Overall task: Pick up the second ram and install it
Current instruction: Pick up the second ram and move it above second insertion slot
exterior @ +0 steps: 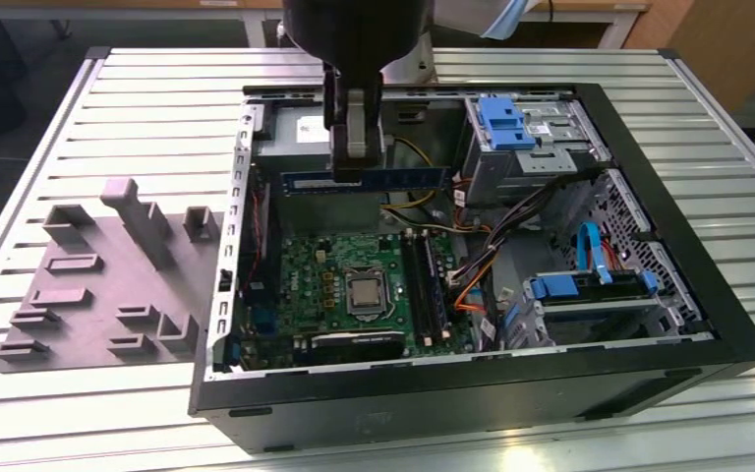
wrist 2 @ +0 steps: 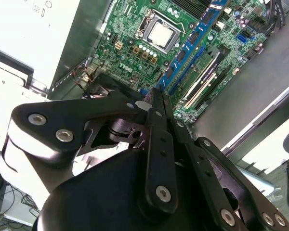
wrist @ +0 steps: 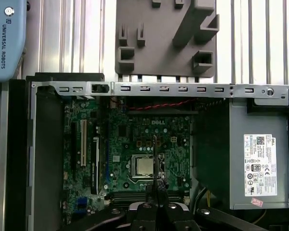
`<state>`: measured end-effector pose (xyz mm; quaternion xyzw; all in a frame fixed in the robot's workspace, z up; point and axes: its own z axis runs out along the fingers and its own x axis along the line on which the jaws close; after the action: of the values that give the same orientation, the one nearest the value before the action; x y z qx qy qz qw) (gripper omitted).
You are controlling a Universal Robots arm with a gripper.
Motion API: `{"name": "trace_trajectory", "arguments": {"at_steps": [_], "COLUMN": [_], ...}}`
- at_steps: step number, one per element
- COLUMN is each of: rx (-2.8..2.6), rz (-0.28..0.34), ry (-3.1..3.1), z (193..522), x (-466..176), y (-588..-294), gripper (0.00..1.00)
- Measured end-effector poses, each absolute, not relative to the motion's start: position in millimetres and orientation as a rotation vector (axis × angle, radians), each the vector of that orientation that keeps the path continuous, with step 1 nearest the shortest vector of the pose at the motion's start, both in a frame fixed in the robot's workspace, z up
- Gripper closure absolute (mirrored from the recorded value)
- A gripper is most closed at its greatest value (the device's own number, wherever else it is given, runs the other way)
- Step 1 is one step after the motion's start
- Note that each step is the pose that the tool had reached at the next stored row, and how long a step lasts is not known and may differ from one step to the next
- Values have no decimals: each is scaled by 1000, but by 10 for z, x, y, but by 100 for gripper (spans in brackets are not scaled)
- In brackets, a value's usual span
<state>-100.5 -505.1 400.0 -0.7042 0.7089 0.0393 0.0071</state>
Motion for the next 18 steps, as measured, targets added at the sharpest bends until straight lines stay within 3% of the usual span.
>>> {"name": "trace_trajectory", "arguments": {"at_steps": [18], "rx": [-2202], "rz": [123], "ry": [2217], "z": [4000], "x": [-925], "y": [-5051], "gripper": [89]}}
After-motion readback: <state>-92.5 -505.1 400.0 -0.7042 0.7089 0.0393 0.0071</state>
